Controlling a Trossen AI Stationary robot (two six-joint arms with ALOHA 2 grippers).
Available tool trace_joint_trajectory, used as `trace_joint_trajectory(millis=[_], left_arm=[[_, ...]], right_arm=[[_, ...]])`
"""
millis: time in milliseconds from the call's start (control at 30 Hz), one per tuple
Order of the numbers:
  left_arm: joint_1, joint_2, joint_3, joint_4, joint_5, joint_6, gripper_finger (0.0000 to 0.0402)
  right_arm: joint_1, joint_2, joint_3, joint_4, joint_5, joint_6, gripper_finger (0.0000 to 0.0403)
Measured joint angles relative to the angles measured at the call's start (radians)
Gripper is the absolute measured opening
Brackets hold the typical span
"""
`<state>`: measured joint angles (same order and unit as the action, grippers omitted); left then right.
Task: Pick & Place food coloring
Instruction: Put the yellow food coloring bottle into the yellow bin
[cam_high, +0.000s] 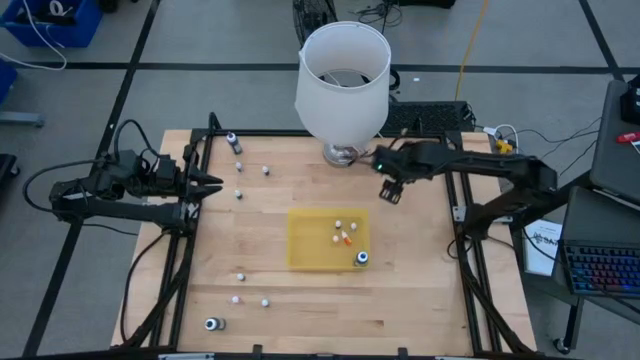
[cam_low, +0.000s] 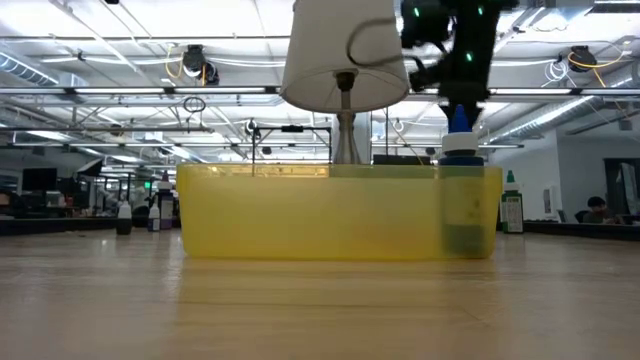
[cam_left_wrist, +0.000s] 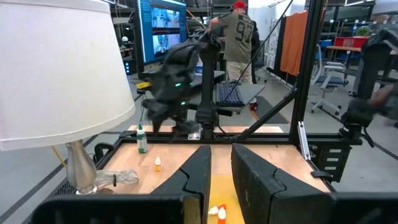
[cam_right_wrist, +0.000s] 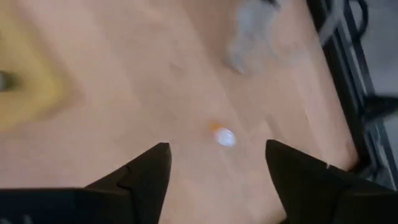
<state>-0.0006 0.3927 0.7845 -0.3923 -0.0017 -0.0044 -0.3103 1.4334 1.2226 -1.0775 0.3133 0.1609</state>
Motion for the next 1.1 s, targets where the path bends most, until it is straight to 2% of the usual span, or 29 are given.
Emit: trace_joint_trajectory(millis=[167, 333, 467, 667, 1100], left_arm=[[0.0, 0.0, 0.0, 0.0, 0.0, 0.0, 0.0067], [0.0, 0.0, 0.0, 0.0, 0.0, 0.0, 0.0067], [0.0, 0.0, 0.0, 0.0, 0.0, 0.0, 0.0067], [0.0, 0.0, 0.0, 0.0, 0.0, 0.0, 0.0067], [0.0, 0.0, 0.0, 0.0, 0.0, 0.0, 0.0067]], right_arm=[[-0.159, -0.036, -0.133, 0.09, -0.082, 0.006, 0.0264], [-0.244, -0.026, -0.202, 0.174, -0.162, -0.021, 0.0257], [-0.264, -0.019, -0.208, 0.199, -0.167, -0.024, 0.0259], [-0.264, 0.021, -0.207, 0.22, -0.241, -0.012, 0.0262], [-0.264, 0.194, -0.208, 0.267, -0.236, -0.017, 0.0258]])
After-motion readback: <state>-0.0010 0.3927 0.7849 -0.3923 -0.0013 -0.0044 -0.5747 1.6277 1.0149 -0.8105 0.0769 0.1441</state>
